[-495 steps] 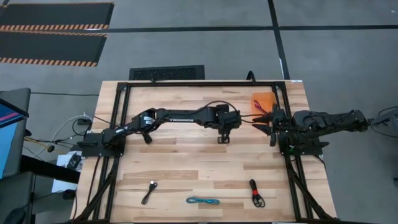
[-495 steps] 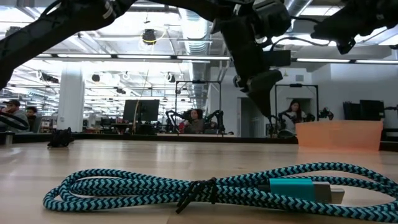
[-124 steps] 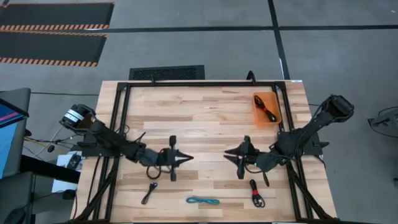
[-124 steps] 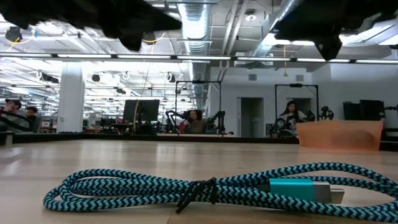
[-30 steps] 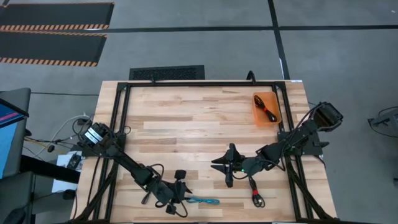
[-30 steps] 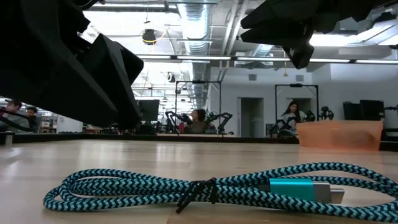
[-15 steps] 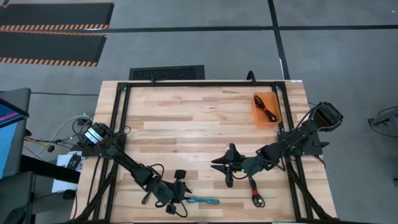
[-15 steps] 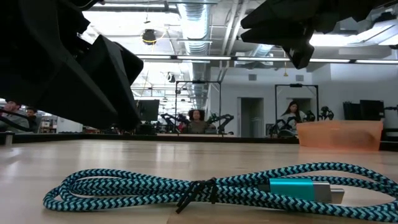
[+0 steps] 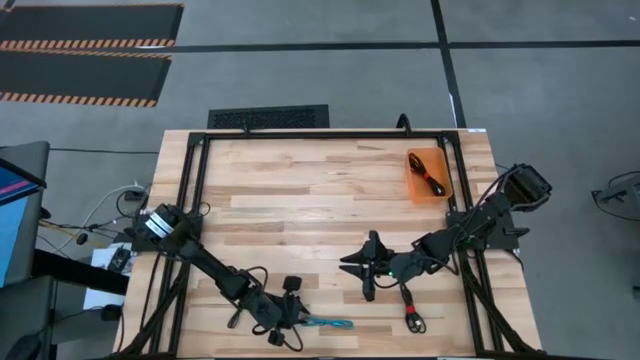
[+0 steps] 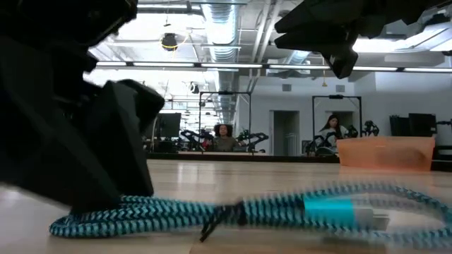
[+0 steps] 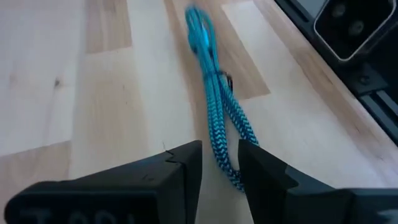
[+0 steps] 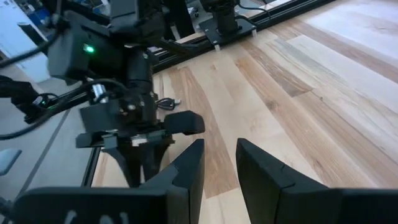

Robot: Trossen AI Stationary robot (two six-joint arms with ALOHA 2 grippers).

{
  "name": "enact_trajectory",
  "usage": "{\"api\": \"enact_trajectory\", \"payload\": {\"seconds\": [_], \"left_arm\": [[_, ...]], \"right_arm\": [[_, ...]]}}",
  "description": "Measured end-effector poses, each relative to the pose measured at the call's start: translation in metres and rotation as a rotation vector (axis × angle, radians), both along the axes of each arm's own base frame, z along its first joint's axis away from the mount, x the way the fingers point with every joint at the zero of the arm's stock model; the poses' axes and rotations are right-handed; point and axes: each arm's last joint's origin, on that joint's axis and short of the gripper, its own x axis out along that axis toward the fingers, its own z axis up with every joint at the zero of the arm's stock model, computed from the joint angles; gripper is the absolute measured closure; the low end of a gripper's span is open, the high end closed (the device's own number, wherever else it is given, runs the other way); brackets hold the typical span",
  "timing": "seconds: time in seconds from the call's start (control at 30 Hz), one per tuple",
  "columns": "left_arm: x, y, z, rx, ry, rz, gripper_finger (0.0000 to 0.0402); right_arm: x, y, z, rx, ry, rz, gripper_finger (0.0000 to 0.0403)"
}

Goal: Pick and place USB-C Cables
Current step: Put the black and blue charger cable into the orange bin

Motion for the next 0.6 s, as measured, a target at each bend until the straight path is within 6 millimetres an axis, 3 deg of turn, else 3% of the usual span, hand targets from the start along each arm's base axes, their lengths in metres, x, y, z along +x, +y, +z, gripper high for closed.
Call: {"api": "enact_trajectory", "payload": {"seconds": [0.27,0.5,0.6], "left_arm": [[0.008,0.008,-0.006,-0.04,0.035,-0.007,0.0314],[0.011,0.014,-0.007,0.014,0.033,-0.019,0.0389],[0.013,0.018,-0.007,0.033,0.028,-0.017,0.0394]], "right_arm": [[-0.002,0.004,0.0,-0.001,0.002,0.014,0.0285],[-0.008,0.013,0.0,0.021,-0.003,0.022,0.0285],[-0.012,0.019,0.0,0.008,-0.014,0.003,0.0285]]}}
